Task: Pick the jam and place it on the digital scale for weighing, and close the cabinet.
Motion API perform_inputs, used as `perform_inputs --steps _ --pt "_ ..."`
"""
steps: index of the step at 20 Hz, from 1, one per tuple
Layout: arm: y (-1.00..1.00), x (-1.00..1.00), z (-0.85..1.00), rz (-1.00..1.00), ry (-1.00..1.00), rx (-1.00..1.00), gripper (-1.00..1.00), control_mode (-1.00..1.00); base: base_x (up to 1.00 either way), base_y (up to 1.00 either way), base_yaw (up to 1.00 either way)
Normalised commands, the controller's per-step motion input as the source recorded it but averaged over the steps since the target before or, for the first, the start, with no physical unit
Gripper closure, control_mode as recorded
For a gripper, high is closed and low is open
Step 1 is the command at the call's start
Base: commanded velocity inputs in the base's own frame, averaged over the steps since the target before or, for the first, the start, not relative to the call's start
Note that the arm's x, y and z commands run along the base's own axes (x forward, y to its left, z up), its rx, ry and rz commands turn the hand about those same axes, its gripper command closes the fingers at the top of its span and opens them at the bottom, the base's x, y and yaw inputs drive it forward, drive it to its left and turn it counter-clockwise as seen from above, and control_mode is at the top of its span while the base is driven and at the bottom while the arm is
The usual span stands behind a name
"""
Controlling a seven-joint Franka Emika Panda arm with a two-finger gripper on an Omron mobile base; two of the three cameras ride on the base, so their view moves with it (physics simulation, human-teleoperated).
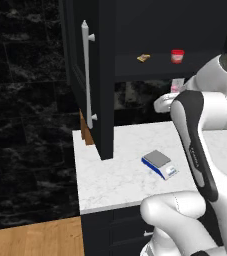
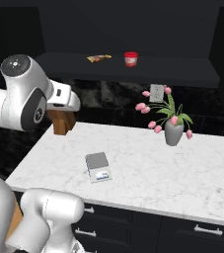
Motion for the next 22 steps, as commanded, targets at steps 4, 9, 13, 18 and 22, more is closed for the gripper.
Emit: perform_inputs --steps 4,9,13,18,22 --pt "-0.03 -0.03 0.43 0.00 -0.09 0.00 -1.00 -1.00 0.00 0.00 0.00" --pt "-0.29 0.00 0.25 0.00 0.00 0.00 -1.00 -1.00 0.00 0.00 0.00" --pt "-0.29 0.00 0.27 0.00 -0.06 0.00 -1.00 -1.00 0.00 0.00 0.00" --pt "-0.23 0.00 0.27 0.00 -0.22 0.00 -1.00 -1.00 0.00 0.00 0.00" --pt "-0.26 0.04 0.25 -0.01 -0.17 0.00 -1.00 -1.00 0.00 0.00 0.00"
